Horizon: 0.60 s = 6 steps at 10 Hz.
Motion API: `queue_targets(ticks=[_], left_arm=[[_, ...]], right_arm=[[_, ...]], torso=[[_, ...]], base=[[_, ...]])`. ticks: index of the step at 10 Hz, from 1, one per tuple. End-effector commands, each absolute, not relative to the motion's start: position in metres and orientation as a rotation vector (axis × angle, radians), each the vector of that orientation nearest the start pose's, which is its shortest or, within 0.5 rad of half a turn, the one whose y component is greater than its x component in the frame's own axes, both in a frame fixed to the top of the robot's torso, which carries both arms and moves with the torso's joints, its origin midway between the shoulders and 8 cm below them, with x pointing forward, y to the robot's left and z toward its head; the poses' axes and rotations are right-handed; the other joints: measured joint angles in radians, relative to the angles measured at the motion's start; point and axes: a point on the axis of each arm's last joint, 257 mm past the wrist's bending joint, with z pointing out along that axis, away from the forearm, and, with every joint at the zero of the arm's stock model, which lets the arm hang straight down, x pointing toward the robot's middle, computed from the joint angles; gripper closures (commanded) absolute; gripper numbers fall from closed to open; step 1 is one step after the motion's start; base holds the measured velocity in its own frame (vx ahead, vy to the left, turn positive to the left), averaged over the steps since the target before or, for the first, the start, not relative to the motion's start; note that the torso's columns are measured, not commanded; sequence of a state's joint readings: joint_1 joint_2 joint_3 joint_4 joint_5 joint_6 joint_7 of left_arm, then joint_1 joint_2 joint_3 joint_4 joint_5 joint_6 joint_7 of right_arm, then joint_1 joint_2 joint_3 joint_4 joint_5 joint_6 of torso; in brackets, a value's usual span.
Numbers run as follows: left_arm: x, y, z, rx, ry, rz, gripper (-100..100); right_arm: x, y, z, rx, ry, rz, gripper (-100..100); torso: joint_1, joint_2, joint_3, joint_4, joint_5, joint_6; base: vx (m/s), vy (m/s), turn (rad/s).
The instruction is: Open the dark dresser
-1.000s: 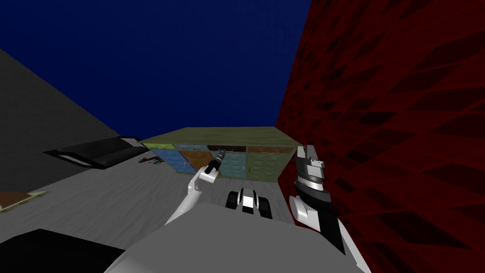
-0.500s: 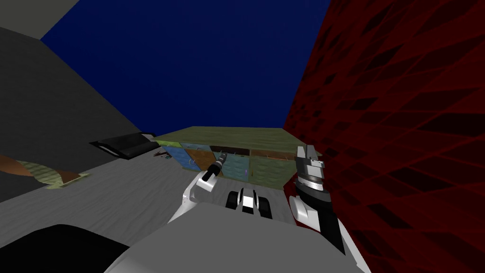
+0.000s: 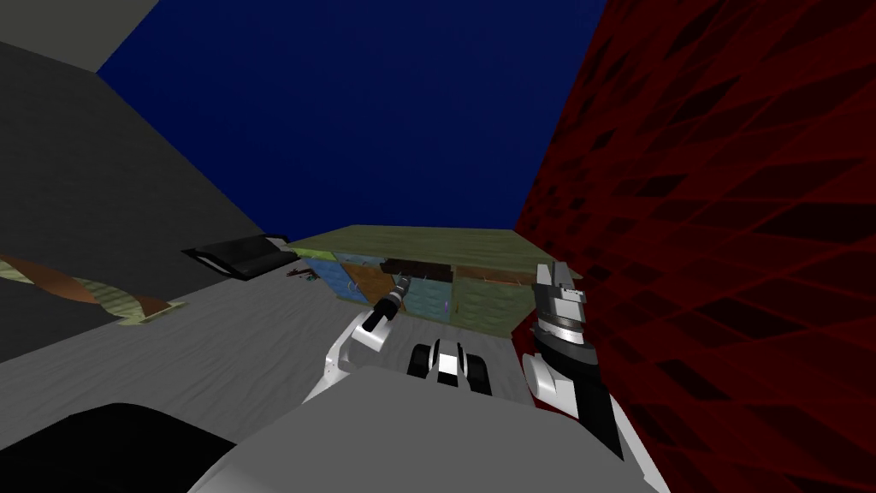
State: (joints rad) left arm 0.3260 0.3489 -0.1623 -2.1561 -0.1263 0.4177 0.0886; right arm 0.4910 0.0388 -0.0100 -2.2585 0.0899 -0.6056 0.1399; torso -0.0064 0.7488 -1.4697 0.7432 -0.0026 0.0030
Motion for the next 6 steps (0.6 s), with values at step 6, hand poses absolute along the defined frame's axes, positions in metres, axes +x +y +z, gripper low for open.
queue_targets(ticks=[6], left_arm=[[0.423,0.242,-0.175,-1.040,1.543,-0.926,-100]], right_arm=[[0.331,-0.270,0.037,0.503,0.601,1.128,0]], torso=[[0.007,-0.011,-0.007,-0.005,0.002,-0.003]], base=[[0.036,0.010,0.013]])
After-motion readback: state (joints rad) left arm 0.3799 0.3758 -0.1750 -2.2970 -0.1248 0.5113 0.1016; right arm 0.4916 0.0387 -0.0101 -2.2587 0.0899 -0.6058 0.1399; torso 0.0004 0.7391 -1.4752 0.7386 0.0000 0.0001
